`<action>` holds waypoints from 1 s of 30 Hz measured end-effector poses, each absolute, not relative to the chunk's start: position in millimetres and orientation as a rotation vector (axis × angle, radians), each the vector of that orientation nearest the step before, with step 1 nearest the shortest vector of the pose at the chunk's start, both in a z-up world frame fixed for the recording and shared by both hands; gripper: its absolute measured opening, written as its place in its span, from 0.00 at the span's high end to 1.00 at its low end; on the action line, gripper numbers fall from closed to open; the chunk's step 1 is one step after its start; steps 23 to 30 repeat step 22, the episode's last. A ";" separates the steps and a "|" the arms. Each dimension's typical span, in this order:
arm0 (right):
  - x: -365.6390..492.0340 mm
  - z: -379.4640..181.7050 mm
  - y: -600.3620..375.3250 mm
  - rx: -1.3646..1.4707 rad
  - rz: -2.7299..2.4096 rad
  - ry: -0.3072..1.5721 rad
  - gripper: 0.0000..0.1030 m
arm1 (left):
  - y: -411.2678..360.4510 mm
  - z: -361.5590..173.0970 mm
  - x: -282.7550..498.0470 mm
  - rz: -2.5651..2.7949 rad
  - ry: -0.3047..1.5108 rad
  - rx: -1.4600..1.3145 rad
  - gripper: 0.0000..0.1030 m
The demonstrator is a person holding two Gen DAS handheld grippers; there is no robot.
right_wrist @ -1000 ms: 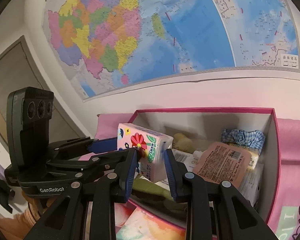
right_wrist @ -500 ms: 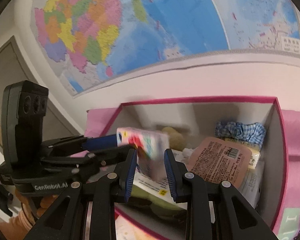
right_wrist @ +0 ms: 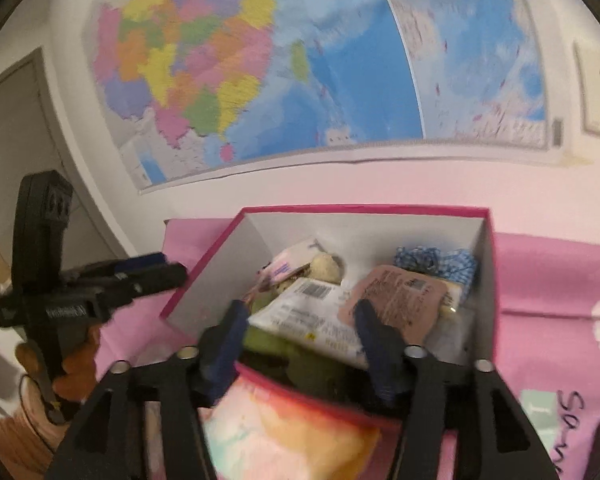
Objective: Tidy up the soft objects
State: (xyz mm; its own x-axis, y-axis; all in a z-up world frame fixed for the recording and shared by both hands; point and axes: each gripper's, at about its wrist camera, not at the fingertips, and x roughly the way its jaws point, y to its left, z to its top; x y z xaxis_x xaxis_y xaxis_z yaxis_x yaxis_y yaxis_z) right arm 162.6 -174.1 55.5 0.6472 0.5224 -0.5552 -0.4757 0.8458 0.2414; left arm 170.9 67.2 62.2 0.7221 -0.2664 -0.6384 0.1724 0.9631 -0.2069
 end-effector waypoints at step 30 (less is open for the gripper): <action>24.4 9.2 -176.1 -0.038 0.374 0.632 0.00 | 31.1 8.9 30.3 -0.075 0.710 -0.027 0.00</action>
